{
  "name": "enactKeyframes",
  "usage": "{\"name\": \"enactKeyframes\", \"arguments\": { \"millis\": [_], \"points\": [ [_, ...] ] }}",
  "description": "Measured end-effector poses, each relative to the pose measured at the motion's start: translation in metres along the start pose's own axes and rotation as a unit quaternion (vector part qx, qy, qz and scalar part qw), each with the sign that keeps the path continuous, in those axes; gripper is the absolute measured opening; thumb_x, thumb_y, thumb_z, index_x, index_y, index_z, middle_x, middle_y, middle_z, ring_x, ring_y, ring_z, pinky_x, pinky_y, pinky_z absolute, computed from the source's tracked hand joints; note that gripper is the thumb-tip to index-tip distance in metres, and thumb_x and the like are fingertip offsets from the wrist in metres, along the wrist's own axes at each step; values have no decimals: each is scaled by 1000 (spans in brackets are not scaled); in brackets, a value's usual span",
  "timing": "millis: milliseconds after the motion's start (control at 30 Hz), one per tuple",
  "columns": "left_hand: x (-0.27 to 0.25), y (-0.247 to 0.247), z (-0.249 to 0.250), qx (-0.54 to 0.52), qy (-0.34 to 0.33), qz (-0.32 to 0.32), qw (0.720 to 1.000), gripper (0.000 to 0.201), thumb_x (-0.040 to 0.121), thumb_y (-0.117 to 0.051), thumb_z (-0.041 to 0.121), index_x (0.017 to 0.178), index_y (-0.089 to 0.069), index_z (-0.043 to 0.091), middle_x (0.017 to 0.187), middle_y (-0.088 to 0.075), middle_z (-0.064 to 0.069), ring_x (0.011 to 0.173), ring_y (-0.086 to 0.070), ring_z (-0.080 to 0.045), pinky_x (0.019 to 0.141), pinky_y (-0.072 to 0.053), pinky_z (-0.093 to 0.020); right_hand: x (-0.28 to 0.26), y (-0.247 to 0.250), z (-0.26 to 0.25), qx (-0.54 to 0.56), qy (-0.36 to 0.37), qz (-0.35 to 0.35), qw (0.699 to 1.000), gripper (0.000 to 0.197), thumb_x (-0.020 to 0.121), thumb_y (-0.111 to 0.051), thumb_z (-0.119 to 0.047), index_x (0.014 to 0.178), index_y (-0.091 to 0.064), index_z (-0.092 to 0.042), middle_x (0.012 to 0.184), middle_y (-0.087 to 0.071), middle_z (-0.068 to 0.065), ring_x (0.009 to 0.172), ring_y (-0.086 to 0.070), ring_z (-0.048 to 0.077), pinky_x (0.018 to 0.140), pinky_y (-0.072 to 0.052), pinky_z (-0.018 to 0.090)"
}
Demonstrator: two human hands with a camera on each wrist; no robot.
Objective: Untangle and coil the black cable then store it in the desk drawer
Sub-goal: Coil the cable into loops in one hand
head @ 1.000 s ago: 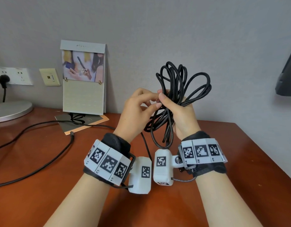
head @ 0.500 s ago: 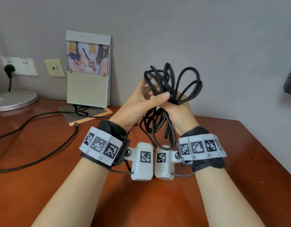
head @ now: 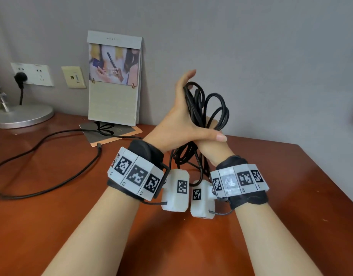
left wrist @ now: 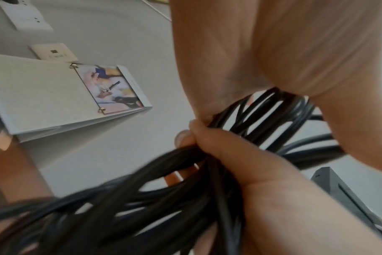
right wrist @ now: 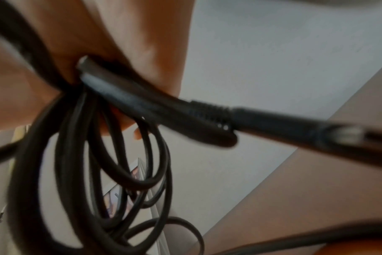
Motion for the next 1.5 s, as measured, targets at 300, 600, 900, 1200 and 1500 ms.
{"name": "enactKeyframes", "arguments": {
  "millis": [300, 600, 900, 1200, 1500],
  "points": [
    [-3, 14, 6, -149, -53, 189, 969, 42, 73, -70, -2, 98, -42, 16, 107, -50, -4, 103, -58, -28, 96, -48, -38, -2, -9, -29, -104, 75, 4, 992, 27, 85, -58, 1, 78, -57, -25, 72, -62, -11, 59, -57, -15, 54, -43, 4],
    [-3, 21, -9, -258, -12, 198, 946, 31, 74, -63, -6, 86, -43, 15, 81, -59, -11, 75, -60, -28, 76, -51, -43, -5, -14, -23, -109, 77, 9, 991, 10, 78, -62, 5, 88, -62, 4, 88, -66, 28, 85, -63, 39, 73, -52, 44],
    [-5, 24, -14, -232, 2, 248, 941, 28, 76, -63, 3, 82, -40, 18, 76, -48, -11, 74, -50, -28, 75, -48, -47, -4, -19, -19, -129, 76, -12, 989, 7, 82, -58, 2, 75, -59, -1, 68, -60, 24, 64, -58, 33, 56, -46, 34],
    [-1, 18, -3, -204, -25, 152, 967, 46, 85, -64, 7, 123, -40, 18, 103, -61, -4, 99, -65, -23, 92, -53, -38, -2, -7, -26, -101, 117, 8, 988, 26, 87, -57, -3, 79, -57, -28, 65, -59, -17, 59, -54, -7, 57, -40, 9],
    [-6, 26, -56, 49, 199, 66, 976, 48, 94, -34, 57, 114, -57, 20, 99, -66, 1, 95, -63, -15, 91, -49, -38, 5, 43, -26, -51, 137, 126, 981, 38, 89, -58, -10, 53, -46, -17, 50, -48, -10, 51, -47, 7, 61, -41, 19]
  ]
}}
Point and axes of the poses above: each hand's wrist, its own x-axis towards the middle knuckle, its own y-axis out of the back of the hand, z = x × y, the point moved 7 cm from there along x, towards the middle knuckle
